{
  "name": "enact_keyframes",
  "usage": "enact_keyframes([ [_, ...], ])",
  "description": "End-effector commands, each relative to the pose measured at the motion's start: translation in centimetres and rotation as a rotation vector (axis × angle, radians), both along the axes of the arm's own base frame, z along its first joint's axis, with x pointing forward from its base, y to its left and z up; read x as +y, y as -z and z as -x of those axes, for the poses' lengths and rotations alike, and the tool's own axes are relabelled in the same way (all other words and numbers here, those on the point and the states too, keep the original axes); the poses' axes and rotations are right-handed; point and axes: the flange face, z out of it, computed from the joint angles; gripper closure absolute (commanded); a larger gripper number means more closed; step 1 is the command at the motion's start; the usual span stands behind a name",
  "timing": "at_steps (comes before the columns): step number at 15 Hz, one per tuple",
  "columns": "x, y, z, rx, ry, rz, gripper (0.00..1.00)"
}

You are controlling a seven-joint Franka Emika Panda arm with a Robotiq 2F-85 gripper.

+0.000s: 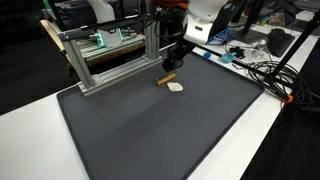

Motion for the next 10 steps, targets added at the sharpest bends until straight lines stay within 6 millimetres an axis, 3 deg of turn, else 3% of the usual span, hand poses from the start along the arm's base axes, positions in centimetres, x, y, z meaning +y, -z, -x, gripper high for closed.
enact_keyframes([
  [1, 0.0, -4.5, 1.7, -0.082, -0.063, -0.045, 0.78],
  [3, 0.2, -6.2, 1.7, -0.144, -0.079, -0.048, 0.78],
  [6, 0.7, -7.3, 1.4, -0.208, -0.079, -0.044, 0.78],
  [10, 1.4, -5.1, 0.4, -0.229, -0.077, 0.002, 0.78],
])
